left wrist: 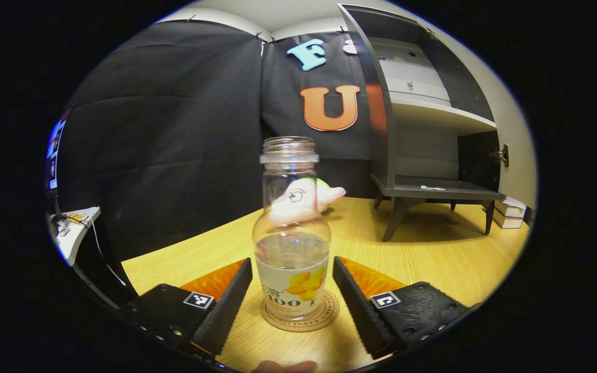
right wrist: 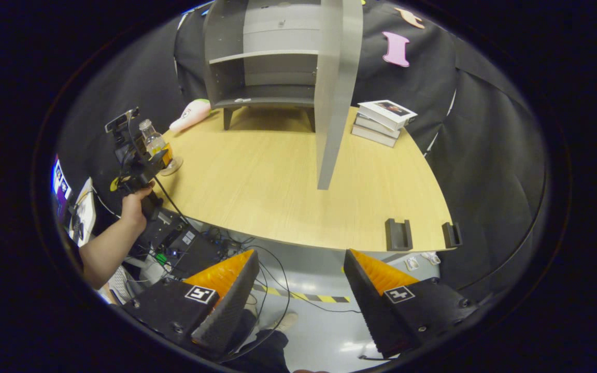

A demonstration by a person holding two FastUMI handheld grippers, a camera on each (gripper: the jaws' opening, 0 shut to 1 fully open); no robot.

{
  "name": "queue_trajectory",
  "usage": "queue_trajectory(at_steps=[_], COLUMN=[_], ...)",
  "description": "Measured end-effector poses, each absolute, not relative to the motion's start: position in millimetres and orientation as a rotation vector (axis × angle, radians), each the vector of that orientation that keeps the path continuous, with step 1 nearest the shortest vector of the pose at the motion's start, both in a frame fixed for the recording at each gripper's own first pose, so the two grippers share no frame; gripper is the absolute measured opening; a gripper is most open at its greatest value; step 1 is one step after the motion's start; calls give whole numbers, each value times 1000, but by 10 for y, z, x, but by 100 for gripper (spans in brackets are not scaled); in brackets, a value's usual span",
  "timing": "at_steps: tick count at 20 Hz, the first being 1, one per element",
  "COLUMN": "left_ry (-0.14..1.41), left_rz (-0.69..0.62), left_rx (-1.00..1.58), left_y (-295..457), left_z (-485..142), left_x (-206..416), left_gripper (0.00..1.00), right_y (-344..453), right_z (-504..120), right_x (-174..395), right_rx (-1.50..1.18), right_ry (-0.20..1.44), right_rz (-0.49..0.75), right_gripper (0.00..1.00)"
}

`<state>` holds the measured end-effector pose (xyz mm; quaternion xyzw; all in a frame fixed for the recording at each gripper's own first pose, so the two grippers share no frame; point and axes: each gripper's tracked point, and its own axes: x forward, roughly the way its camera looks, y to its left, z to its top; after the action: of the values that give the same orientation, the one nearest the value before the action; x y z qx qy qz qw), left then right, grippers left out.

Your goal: Open the cabinet door with the right hand, grasp the bottle in the cabinet with the left hand and place it on the coaster, then close the cabinet door with the right hand.

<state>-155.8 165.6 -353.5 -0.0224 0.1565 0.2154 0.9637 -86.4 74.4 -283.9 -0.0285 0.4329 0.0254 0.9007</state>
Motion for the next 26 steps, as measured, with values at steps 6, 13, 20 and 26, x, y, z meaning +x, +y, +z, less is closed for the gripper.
queue_trajectory(at_steps=[6, 13, 20, 26], left_ry=[280, 292, 266, 179], left_rz=[387, 296, 213, 98], left_rx=[-20, 25, 143, 154], left_y=[1638, 1535, 1502, 698], left_z=[-3387, -2784, -1637, -798], left_x=[-1704, -1976, -1821, -1443], left_gripper=[96, 97, 100, 96], right_y=[694, 455, 316, 42], right_z=[-2763, -2547, -2295, -2182], right_x=[-833, -788, -534, -362], right_rx=[-39, -3, 104, 156], right_ry=[878, 806, 680, 640], right_rz=[25, -62, -104, 22], right_gripper=[100, 100, 100, 100])
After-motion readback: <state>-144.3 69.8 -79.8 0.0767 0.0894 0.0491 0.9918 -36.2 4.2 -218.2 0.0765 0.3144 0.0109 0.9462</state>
